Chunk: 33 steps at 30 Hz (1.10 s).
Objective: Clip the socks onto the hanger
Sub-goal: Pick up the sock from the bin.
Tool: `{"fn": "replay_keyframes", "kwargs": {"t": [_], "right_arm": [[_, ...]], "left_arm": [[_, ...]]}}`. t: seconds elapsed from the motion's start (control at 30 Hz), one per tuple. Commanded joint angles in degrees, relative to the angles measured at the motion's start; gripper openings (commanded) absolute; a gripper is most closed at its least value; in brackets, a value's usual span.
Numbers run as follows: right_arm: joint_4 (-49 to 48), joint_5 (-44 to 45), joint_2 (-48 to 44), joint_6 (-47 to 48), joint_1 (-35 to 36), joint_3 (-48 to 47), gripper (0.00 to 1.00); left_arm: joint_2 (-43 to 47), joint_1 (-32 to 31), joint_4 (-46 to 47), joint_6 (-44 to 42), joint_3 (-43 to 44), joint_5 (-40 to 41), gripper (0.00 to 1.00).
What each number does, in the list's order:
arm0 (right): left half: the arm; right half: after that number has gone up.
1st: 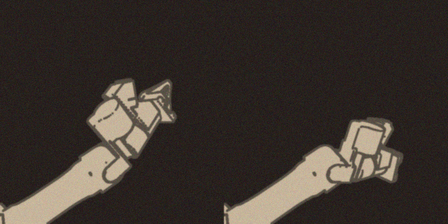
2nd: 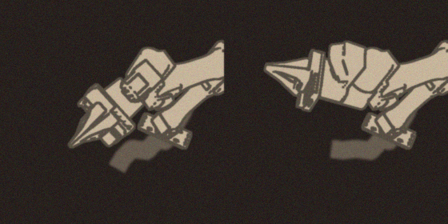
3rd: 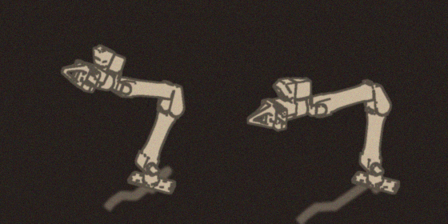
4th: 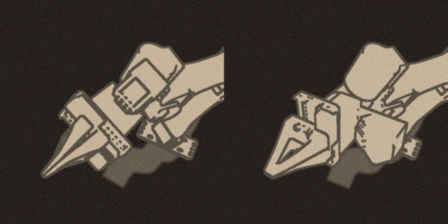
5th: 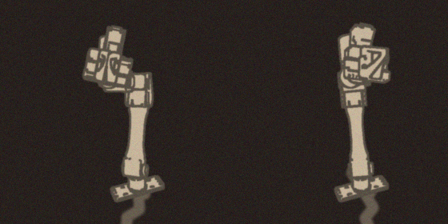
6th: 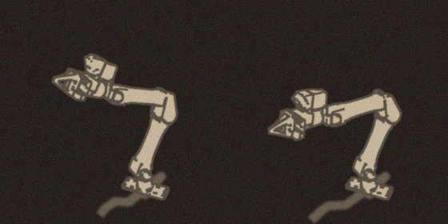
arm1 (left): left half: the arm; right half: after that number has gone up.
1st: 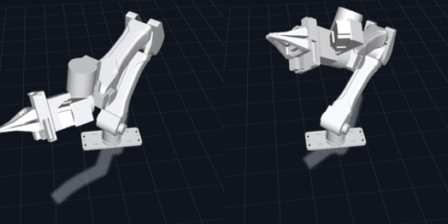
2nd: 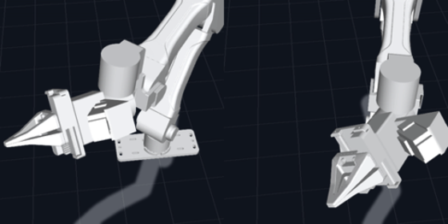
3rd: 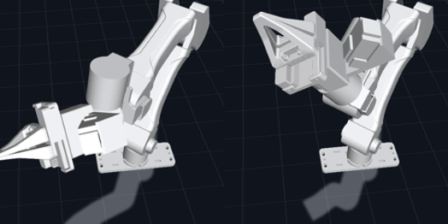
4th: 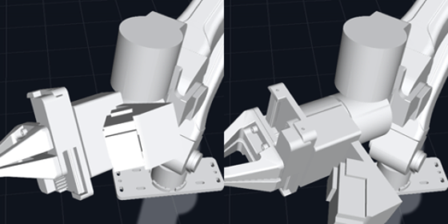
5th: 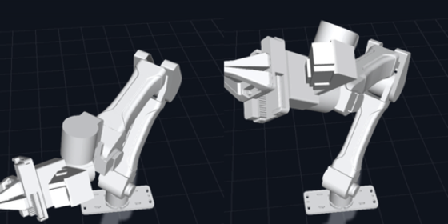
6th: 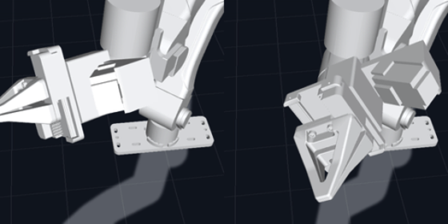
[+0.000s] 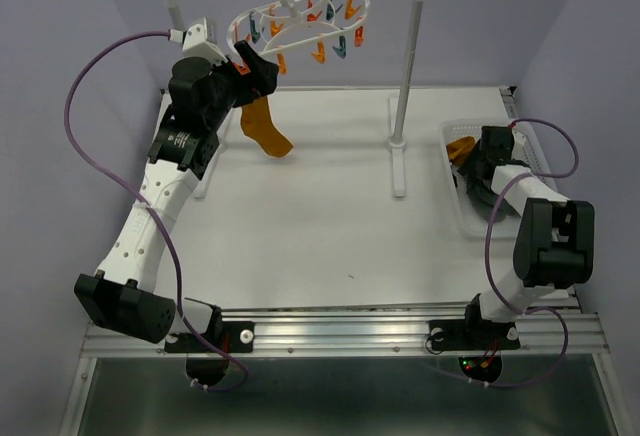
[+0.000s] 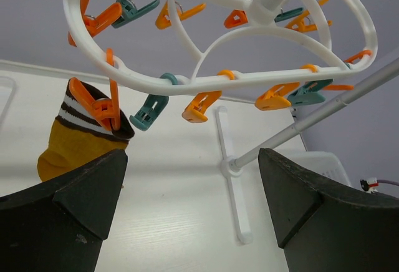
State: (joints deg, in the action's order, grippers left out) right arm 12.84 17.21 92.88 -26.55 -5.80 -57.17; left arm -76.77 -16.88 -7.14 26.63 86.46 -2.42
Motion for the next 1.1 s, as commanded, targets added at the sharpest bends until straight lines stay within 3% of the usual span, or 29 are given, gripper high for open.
{"fn": "replay_keyframes", "kwargs": {"t": [0.0,0.5,0.7,0.8,0.93,0.97,1.07], "right_arm": [[-2.73,3.00,-2.18,2.02,0.09,-0.84,0.66],[-7.92,-6.13,9.06,0.10,0.09,-14.37,0.66],[-8.97,-9.21,13.20,-2.63,0.09,-17.19,0.60],[-8.97,-8.95,12.77,-3.68,0.09,-15.96,0.53],[-9.15,-9.48,10.31,-4.74,0.09,-13.24,0.32],[-9.24,-9.39,9.87,-4.74,0.09,-12.80,0.18],[-9.15,-8.95,7.50,-3.87,0.09,-11.83,0.01]], "left_arm": [[2.15,-0.25,2.65,-1.32,-1.55,1.80,0.99],[0.66,-0.25,0.90,-1.41,-0.77,5.23,0.99],[-0.57,-0.25,-0.60,-1.23,0.12,6.10,0.99],[-0.57,-0.17,-0.77,-1.06,0.03,6.72,0.99],[-0.48,-0.25,-0.60,-0.79,-0.59,6.90,0.99],[-0.57,-0.17,-0.51,-0.79,-0.67,6.98,0.99],[-0.75,-0.25,-0.42,-0.79,-0.76,6.81,0.99]]}}
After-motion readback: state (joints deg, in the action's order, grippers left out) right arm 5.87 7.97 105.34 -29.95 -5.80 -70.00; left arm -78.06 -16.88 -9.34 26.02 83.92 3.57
